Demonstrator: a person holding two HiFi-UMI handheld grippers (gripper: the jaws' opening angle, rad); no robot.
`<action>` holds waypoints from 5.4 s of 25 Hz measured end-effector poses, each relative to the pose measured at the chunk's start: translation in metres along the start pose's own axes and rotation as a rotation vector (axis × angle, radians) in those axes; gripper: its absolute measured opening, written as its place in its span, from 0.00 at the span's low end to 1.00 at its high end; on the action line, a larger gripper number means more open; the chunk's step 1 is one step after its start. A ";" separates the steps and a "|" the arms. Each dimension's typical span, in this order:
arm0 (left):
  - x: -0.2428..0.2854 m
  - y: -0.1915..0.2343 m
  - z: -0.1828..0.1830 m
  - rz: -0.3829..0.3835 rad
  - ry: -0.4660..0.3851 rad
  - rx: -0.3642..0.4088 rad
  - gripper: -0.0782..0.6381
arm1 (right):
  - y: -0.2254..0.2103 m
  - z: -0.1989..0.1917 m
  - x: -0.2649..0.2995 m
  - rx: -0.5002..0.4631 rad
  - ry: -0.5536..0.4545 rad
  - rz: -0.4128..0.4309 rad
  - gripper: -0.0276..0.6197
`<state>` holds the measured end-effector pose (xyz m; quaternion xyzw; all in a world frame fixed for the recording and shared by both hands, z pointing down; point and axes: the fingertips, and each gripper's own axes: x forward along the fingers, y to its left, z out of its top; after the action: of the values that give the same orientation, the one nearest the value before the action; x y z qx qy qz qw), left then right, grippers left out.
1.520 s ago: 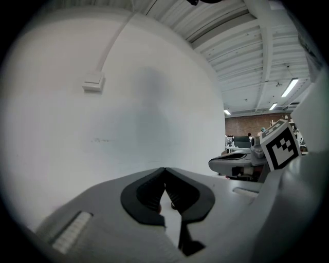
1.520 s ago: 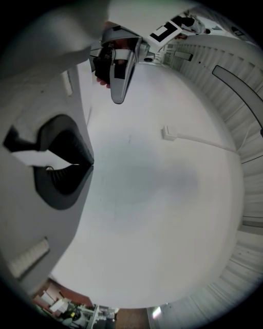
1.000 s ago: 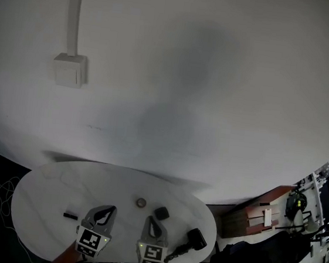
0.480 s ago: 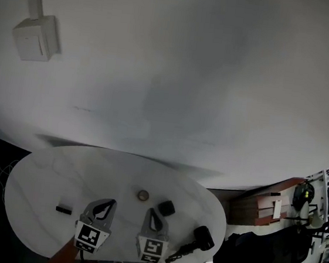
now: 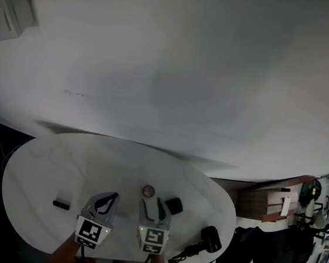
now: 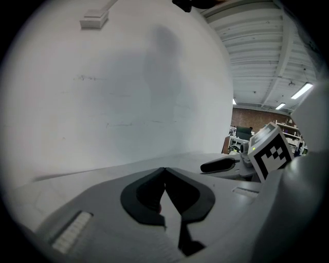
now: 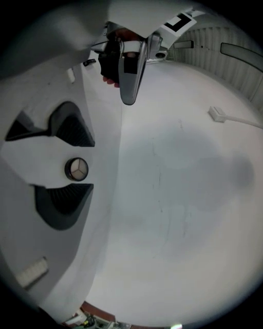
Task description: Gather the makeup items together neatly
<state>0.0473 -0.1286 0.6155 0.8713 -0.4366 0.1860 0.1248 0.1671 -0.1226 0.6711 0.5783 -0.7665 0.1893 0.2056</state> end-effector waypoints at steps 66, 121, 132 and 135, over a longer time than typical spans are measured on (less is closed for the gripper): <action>-0.167 0.082 -0.031 0.338 -0.059 -0.125 0.12 | 0.178 0.054 -0.028 -0.245 -0.035 0.302 0.37; -0.237 0.102 -0.171 0.446 0.051 -0.282 0.12 | 0.289 -0.081 0.003 -0.368 0.147 0.448 0.46; -0.240 0.101 -0.153 0.451 0.031 -0.255 0.12 | 0.288 -0.064 -0.006 -0.321 0.126 0.463 0.47; -0.240 0.101 -0.135 0.452 0.009 -0.239 0.12 | 0.282 -0.044 -0.013 -0.320 0.087 0.455 0.47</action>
<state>-0.1953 0.0349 0.6388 0.7299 -0.6385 0.1600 0.1842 -0.0974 -0.0151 0.6866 0.3430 -0.8872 0.1318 0.2791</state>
